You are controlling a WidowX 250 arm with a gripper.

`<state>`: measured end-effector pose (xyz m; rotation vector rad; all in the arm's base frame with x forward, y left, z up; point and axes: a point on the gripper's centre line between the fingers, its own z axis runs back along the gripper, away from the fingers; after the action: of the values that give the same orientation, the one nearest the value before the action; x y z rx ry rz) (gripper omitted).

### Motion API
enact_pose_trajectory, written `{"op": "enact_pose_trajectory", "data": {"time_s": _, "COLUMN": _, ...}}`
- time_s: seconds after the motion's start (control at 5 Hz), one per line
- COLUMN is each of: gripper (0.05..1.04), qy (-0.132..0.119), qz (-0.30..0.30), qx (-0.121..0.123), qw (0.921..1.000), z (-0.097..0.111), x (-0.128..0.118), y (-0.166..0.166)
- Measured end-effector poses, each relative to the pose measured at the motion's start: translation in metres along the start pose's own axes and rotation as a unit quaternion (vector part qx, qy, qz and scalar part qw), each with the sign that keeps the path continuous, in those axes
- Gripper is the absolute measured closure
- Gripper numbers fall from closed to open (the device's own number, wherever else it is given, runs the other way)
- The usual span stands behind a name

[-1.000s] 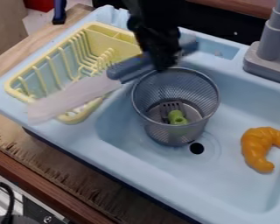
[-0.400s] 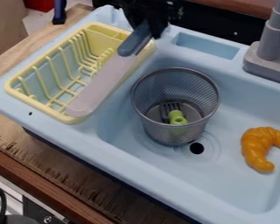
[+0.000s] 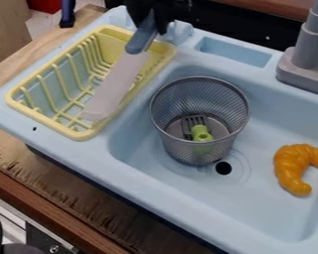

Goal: Move the blue knife out of the sink to the yellow basket

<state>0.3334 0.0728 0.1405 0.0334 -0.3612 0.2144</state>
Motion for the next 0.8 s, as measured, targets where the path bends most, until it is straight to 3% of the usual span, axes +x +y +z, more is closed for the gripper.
{"op": "enact_pose_trajectory", "data": {"time_s": 0.2, "gripper": 0.716, "qy": 0.013, "qz": -0.001, "qx": 0.003, "qw": 0.9999, "z": -0.004, "x": 0.006, "y": 0.009}}
{"op": "enact_pose_trajectory", "data": {"time_s": 0.8, "gripper": 0.716, "qy": 0.019, "qz": -0.068, "qx": -0.034, "qw": 0.9969, "z": -0.016, "x": 0.025, "y": 0.027}}
